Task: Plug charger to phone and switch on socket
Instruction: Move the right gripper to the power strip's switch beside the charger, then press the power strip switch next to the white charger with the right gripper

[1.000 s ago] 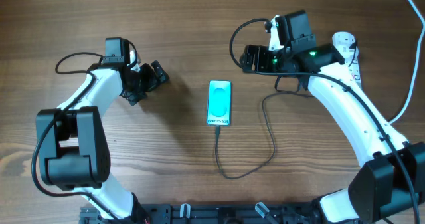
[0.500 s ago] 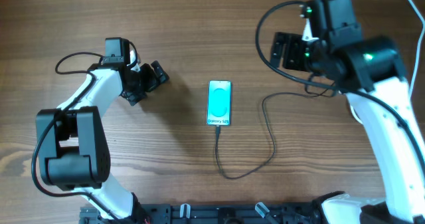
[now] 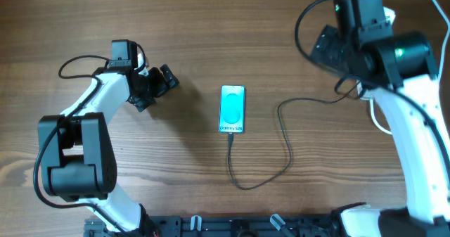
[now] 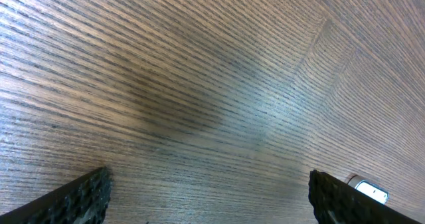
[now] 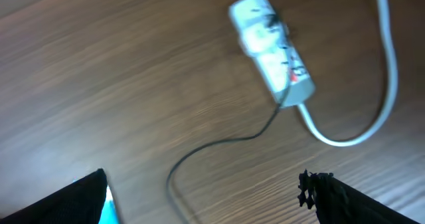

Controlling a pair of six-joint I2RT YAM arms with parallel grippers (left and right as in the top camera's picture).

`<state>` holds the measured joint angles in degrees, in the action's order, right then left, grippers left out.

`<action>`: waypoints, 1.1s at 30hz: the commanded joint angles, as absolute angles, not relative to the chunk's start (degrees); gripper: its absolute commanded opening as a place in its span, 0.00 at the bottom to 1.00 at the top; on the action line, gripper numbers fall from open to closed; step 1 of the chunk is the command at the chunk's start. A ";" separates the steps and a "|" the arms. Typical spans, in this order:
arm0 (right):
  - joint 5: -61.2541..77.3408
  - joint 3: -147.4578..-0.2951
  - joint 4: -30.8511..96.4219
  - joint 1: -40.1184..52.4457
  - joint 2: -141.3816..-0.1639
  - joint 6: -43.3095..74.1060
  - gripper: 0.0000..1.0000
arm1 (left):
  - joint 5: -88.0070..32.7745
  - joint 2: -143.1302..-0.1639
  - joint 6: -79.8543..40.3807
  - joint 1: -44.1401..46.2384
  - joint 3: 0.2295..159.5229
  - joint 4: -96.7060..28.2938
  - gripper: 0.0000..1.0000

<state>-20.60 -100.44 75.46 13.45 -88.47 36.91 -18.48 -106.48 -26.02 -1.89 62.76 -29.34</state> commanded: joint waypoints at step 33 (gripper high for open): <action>-14.09 -96.68 71.55 -25.04 -109.75 35.55 1.00 | -15.33 -108.66 -25.91 -2.63 60.97 -30.26 1.00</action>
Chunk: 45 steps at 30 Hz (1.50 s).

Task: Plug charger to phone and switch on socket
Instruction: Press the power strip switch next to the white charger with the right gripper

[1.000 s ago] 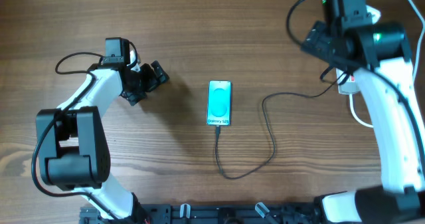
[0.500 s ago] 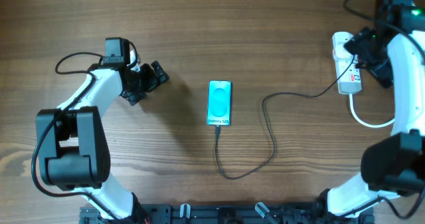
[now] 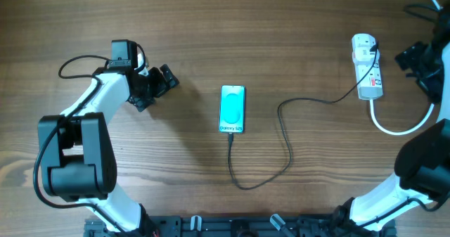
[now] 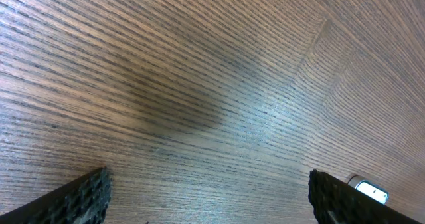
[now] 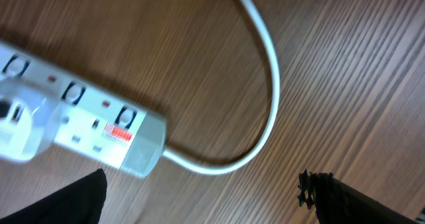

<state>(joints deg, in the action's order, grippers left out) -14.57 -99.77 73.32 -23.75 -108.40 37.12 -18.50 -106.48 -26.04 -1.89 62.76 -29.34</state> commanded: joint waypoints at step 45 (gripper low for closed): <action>-6.39 -86.26 41.58 -25.10 -110.43 24.58 0.99 | -15.33 -108.66 -25.91 -2.63 60.97 -30.26 1.00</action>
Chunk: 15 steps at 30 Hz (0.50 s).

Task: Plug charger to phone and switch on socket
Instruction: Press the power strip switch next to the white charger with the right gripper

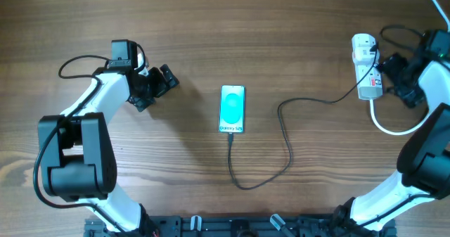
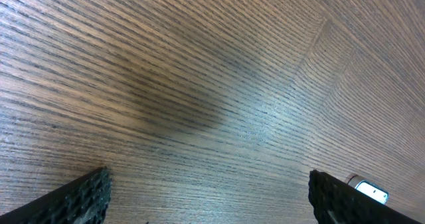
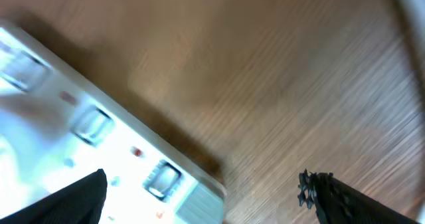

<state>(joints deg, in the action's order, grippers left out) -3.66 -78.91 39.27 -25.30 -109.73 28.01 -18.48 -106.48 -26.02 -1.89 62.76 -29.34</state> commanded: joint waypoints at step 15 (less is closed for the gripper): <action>-5.08 -91.48 45.89 -25.10 -116.88 21.82 1.00 | -15.33 -108.66 -25.91 -2.63 60.97 -30.26 1.00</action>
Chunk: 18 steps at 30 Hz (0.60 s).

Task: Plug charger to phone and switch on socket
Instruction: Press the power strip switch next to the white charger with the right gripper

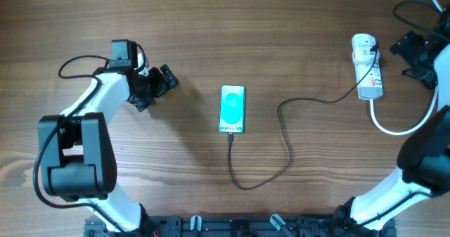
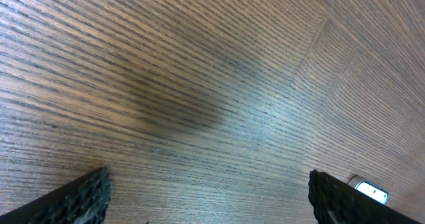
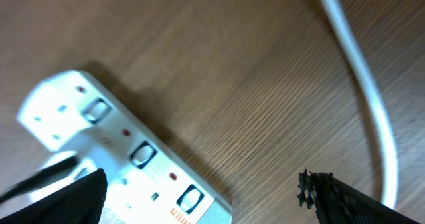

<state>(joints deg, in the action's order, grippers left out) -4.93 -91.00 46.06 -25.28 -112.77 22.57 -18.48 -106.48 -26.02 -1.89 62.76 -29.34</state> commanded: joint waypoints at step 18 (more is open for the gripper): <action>-3.81 -84.64 40.16 -25.04 -119.07 13.50 1.00 | -15.33 -108.66 -25.91 -2.63 60.97 -30.26 1.00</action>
<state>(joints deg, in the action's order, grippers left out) -4.73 -87.35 42.28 -25.28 -117.97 15.27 -18.48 -106.48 -26.02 -1.89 62.76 -29.34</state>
